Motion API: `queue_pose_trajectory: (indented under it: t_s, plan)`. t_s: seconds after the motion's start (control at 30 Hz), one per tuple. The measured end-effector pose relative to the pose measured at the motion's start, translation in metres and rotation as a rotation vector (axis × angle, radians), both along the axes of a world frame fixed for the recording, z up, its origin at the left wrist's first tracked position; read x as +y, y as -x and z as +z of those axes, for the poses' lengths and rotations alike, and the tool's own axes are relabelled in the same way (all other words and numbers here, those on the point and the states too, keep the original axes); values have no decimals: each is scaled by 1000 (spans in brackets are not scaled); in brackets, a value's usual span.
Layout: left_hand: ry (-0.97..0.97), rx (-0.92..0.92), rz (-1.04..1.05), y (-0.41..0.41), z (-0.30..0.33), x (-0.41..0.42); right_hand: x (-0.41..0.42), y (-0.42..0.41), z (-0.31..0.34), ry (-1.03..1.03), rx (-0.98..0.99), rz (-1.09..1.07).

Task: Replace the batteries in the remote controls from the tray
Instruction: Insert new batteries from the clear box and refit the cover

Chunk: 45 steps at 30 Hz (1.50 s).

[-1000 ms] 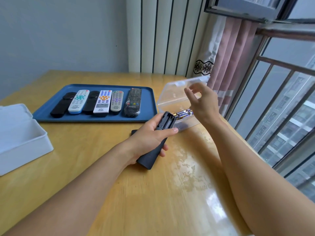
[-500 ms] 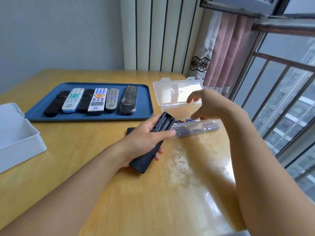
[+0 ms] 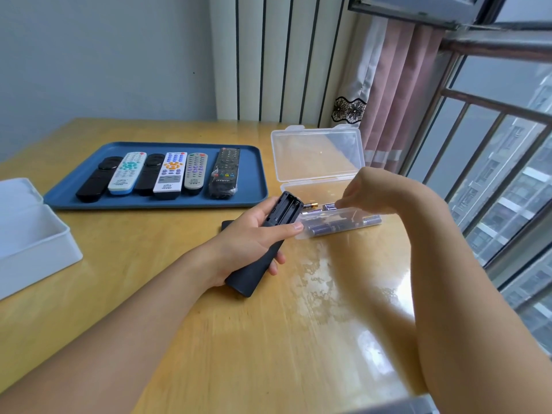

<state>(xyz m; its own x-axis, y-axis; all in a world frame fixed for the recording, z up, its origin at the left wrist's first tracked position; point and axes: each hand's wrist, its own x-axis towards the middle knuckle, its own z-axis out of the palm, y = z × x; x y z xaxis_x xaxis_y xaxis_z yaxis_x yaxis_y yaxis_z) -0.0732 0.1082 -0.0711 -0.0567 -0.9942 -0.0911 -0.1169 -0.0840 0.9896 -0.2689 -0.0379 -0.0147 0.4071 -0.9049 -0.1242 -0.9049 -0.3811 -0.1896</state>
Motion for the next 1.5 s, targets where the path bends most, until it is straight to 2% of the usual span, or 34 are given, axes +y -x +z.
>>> queue_pose_trajectory:
  t_s: [0.1,0.27,0.53,0.67,0.87,1.1,1.23,1.33,1.5]
  plan:
    - [12,-3,-8,1,0,0,-4,-6,3,-113,125,-22]
    - [0,12,-2,0,0,-1,-7,-11,0,-203,156,-15]
    - [-6,43,0,-1,-3,-4,-5,-14,2,-264,134,-14]
    - [-6,45,-2,-2,-4,-5,-5,-12,2,-218,186,46]
    - [-7,65,0,-1,-4,-4,-1,-4,6,-262,-2,70]
    - [24,82,-25,-3,-6,-5,2,-15,5,-309,-14,119]
    - [124,182,164,3,-5,-9,17,-12,-2,-200,12,177]
    - [201,176,347,10,-8,-15,27,-11,-8,-188,-72,189]
    - [236,111,400,18,-8,-20,26,-6,-9,-177,-170,182]
